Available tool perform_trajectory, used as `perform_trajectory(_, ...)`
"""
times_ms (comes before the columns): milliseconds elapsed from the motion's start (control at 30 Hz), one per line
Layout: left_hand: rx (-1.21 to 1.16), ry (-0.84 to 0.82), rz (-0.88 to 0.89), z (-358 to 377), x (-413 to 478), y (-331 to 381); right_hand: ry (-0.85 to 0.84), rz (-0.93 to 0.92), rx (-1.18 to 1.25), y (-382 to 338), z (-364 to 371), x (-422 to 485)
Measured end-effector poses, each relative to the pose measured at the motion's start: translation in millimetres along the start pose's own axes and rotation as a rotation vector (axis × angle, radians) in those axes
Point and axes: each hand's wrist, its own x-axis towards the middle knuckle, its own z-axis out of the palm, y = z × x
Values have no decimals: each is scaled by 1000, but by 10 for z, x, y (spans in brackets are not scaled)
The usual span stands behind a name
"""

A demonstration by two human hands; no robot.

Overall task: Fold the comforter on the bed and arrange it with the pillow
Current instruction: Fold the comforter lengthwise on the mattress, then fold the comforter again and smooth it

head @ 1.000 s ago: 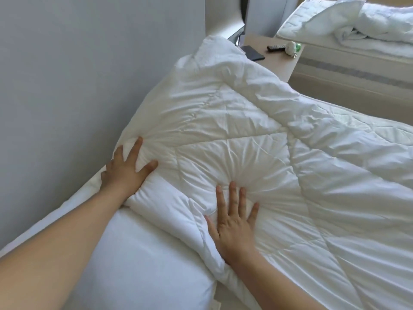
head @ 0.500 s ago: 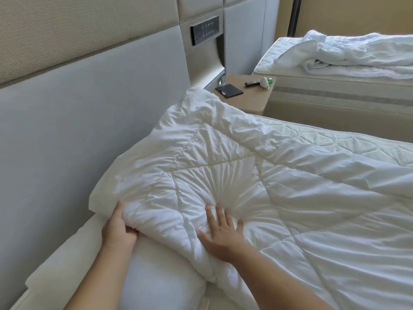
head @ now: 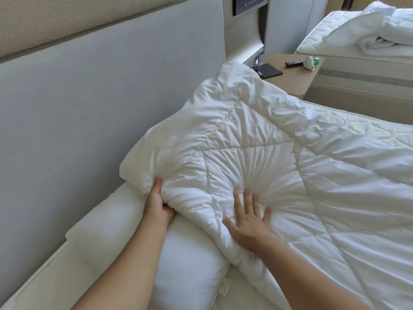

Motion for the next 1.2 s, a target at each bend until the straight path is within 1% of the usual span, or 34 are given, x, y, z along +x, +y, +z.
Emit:
perform_trajectory(133,-33,21,87,121,-68,183,-33,10,22,-19,-87,-31)
perform_trajectory(233,10,40,108,292,-217,280,-70,7,57,-40,-254,-79)
perform_trajectory(300,21,14,187,440,-331,306,-88,-8,126,-42,-446,-158)
perform_trajectory(367,39,-71,296,672,-501,317,-60,-38,339,-50,-767,-311)
perform_trajectory(400,68,-143,346,814,-598,316,-27,-62,467,-61,-966,-407)
perform_trajectory(467,153,-302,446,1148,-824,267,101,-114,646,-101,-1383,-609)
perform_trajectory(567,360,-426,630,1618,-1136,52,301,-196,871,-281,-2090,-945)
perform_trajectory(633,539,-466,742,1847,-1352,-186,362,-227,1090,-352,-2563,-1129)
perform_trajectory(700,663,-515,803,2020,-1582,-462,306,-213,1257,-261,-3021,-1281)
perform_trajectory(733,694,-551,814,2085,-1703,-592,262,-186,1300,-159,-3229,-1371)
perform_trajectory(833,789,-718,796,2237,-2026,-963,147,-66,1350,331,-3630,-1712)
perform_trajectory(933,949,-894,832,2400,-2236,-1416,67,14,1344,821,-3778,-2110)
perform_trajectory(1000,1047,-1027,884,2468,-2399,-1788,110,111,1327,1097,-3828,-2340)
perform_trajectory(1067,1137,-1153,903,2467,-2511,-2175,107,228,1210,1315,-3867,-2535)
perform_trajectory(1100,1182,-1193,903,2450,-2548,-2364,70,285,1098,1375,-3851,-2628)
perform_trajectory(1133,1210,-1226,893,2426,-2585,-2528,50,342,909,1418,-3793,-2697)
perform_trajectory(1167,1222,-1257,873,2400,-2614,-2661,61,406,687,1462,-3693,-2727)
perform_trajectory(1200,1231,-1285,846,2368,-2634,-2777,108,472,462,1540,-3548,-2708)
